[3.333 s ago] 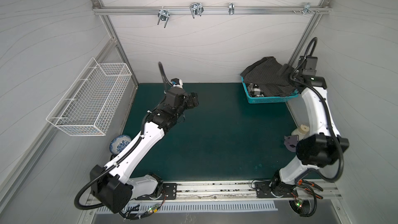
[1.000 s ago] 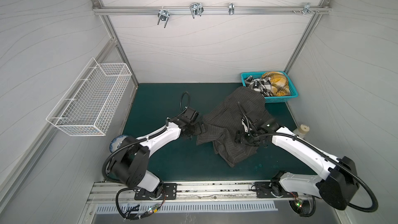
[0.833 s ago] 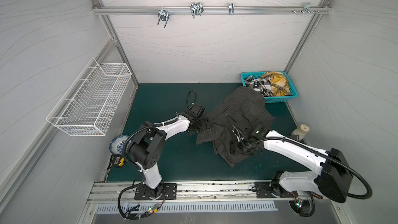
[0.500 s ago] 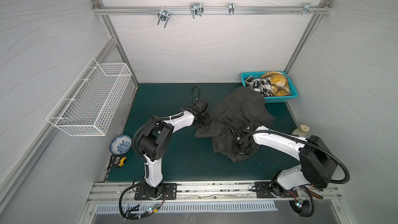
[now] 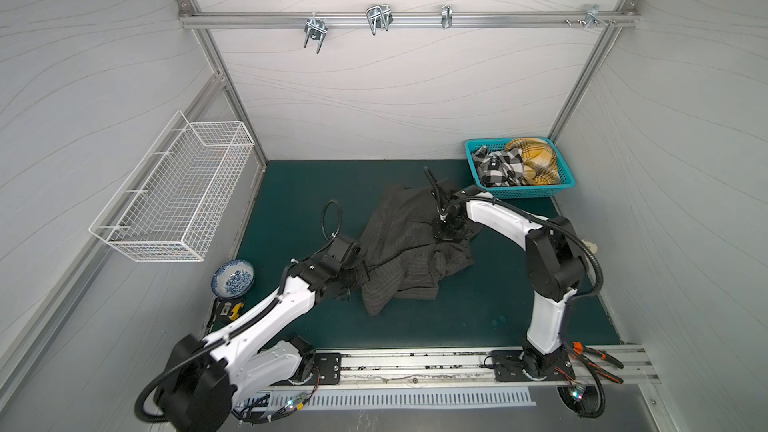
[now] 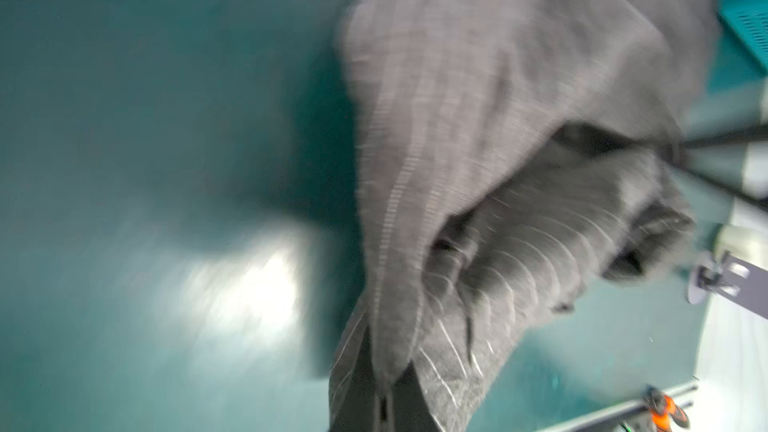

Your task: Fold and stack the long sleeve shirts

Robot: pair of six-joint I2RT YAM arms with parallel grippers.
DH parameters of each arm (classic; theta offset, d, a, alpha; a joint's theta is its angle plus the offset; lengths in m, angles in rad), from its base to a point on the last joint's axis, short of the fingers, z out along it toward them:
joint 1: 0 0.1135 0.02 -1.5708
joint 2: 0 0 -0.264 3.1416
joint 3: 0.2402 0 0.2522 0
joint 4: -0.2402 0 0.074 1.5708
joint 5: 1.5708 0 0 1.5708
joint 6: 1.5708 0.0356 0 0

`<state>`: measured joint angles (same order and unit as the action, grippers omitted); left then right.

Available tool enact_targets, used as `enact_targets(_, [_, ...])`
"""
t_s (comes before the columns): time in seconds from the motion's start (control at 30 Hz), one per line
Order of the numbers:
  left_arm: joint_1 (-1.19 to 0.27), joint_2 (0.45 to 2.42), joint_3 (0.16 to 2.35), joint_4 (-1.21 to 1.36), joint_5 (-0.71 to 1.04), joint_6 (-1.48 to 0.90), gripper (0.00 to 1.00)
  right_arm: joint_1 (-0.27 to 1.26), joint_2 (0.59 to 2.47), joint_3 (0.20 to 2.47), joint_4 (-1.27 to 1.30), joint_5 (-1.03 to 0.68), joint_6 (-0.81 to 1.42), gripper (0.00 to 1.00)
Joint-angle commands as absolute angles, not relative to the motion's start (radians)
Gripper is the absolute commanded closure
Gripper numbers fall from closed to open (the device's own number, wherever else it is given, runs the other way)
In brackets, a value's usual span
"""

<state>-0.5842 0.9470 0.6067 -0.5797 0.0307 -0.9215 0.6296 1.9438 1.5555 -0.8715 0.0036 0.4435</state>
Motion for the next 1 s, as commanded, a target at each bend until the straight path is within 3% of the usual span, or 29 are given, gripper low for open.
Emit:
enact_targets(0.0, [-0.608,0.879,0.566,-0.621,0.021,-1.058,1.00,0.694,1.959,1.671,-0.989,0.039,0.385,0.43])
enact_targets(0.03, [-0.612,0.903,0.565,-0.579,0.051,-1.058,0.99,0.695,1.945,1.679,-1.012,0.056,0.413,0.38])
enact_targets(0.1, [-0.627,1.004,0.603,-0.512,0.101,-1.032,0.87,0.696,1.877,1.645,-1.032,0.065,0.450,0.31])
enact_targets(0.23, [-0.687,1.252,0.790,-0.429,0.168,-0.920,0.48,0.767,1.600,1.412,-1.013,0.112,0.558,0.21])
enact_targets(0.37, [-0.684,1.332,0.941,-0.451,0.160,-0.874,0.31,0.924,1.307,1.100,-0.881,0.078,0.729,0.14])
enact_targets(0.43, [-0.640,1.343,1.011,-0.536,0.113,-0.852,0.30,1.011,1.224,0.967,-0.741,-0.018,0.822,0.13])
enact_targets(0.53, [-0.472,1.339,1.004,-0.588,0.165,-0.874,0.30,1.145,1.267,0.939,-0.615,-0.035,0.838,0.13])
enact_targets(0.63, [-0.301,1.331,0.970,-0.599,0.222,-0.879,0.29,1.234,1.465,1.075,-0.624,0.008,0.739,0.13])
enact_targets(0.83, [-0.138,1.421,0.970,-0.618,0.252,-0.808,0.28,1.334,1.906,1.473,-0.845,0.148,0.606,0.15])
enact_targets(0.9, [-0.116,1.435,0.962,-0.603,0.241,-0.799,0.30,1.331,1.988,1.532,-0.901,0.197,0.635,0.23])
enact_targets(0.97, [-0.103,1.455,0.960,-0.595,0.245,-0.790,0.32,1.306,2.036,1.553,-0.959,0.214,0.681,0.49])
